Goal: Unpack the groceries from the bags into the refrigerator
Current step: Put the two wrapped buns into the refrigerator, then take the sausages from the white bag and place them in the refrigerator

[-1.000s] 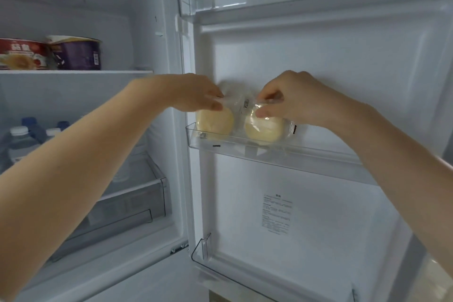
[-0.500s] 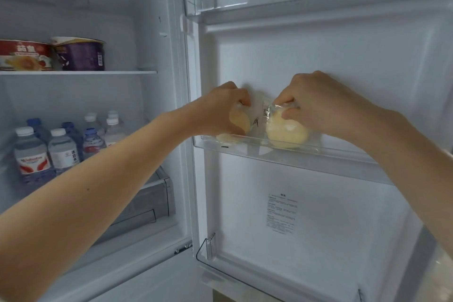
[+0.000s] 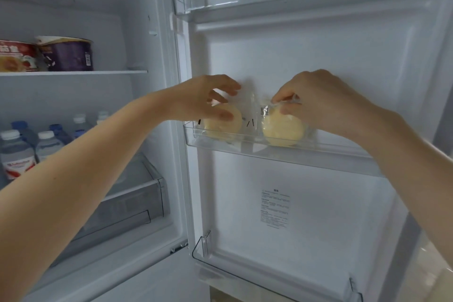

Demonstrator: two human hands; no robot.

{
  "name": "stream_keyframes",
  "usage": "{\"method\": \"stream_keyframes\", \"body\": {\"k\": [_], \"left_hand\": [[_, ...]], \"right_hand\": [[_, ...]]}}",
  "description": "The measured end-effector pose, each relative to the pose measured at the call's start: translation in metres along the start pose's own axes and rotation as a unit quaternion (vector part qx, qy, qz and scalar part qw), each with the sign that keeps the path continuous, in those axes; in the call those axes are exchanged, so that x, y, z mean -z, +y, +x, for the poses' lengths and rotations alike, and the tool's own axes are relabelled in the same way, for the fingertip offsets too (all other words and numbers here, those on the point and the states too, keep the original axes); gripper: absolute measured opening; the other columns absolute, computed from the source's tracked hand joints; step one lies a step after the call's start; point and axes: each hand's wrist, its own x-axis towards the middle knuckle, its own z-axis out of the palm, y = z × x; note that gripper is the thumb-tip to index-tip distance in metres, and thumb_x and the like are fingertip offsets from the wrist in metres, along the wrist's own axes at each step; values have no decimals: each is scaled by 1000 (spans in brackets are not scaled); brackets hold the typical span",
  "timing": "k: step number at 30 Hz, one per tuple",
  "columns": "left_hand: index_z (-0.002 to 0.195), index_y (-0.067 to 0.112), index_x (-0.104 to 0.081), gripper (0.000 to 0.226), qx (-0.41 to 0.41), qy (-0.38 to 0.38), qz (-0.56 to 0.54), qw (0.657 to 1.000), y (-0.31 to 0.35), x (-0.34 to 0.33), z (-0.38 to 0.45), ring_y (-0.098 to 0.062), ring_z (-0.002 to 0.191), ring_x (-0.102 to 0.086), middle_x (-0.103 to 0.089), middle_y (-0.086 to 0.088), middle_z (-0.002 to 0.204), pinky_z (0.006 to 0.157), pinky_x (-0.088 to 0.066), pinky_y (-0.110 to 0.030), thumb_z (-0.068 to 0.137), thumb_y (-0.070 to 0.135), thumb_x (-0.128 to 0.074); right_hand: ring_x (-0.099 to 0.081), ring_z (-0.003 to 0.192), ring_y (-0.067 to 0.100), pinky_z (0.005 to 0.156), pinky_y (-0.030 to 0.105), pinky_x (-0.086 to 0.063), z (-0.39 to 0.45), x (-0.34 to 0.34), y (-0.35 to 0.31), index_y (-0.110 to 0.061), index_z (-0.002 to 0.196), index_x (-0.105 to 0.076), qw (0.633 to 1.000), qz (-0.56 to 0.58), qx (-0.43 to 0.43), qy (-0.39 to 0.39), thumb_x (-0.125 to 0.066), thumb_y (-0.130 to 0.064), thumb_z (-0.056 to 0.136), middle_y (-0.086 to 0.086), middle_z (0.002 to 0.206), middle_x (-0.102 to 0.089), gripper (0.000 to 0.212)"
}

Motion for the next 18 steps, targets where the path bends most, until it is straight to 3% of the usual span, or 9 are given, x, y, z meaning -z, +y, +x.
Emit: {"method": "stream_keyframes", "body": {"k": [1,4,8,11,14,18], "left_hand": [[131,30,-52,58,5,18,44,999,-2,0,-1,-1,109,-59,-60,15,124,97,-46,-20,80,26,-78],[125,28,-59,45,9,31,127,991,-6,-4,-5,-5,103,-59,-65,10,112,82,-40,-4,82,24,-75],[123,25,-61,42,2,46,155,987,-7,-6,-8,-10,100,-59,-64,8,108,87,-43,-19,83,20,-74],[122,27,-61,36,0,59,166,984,-9,-7,-14,-8,93,-55,-63,7,105,78,-40,-13,87,23,-70],[118,29,-63,30,-3,83,159,984,-11,-11,-25,1,87,-50,-60,11,104,71,-35,-6,88,27,-68],[116,25,-66,27,-43,173,92,980,-5,-27,-45,-9,95,-56,-63,10,110,87,-43,-18,89,18,-65]], "right_hand": [[-61,101,24,89,37,-48,-1,1,-2,-28,103,-72,1000,10,1,11,-62,-24,88,-2,104,-70,19],[-63,93,24,85,36,-49,1,-3,-9,-22,96,-75,999,25,7,43,-57,-15,88,-4,99,-72,21],[-64,91,26,83,38,-51,5,-19,-16,-18,94,-75,997,31,-7,66,-53,-12,89,0,96,-73,23],[-63,86,30,78,40,-53,-1,-29,-15,-15,91,-72,997,17,-5,77,-51,-11,89,5,88,-72,22],[-61,100,33,87,42,-49,-11,-31,-15,-13,106,-70,995,7,16,99,-53,-12,89,9,103,-71,24],[-50,121,28,103,34,-38,-29,-33,-17,-10,120,-63,985,34,34,167,-59,-12,88,10,119,-63,32]]}}
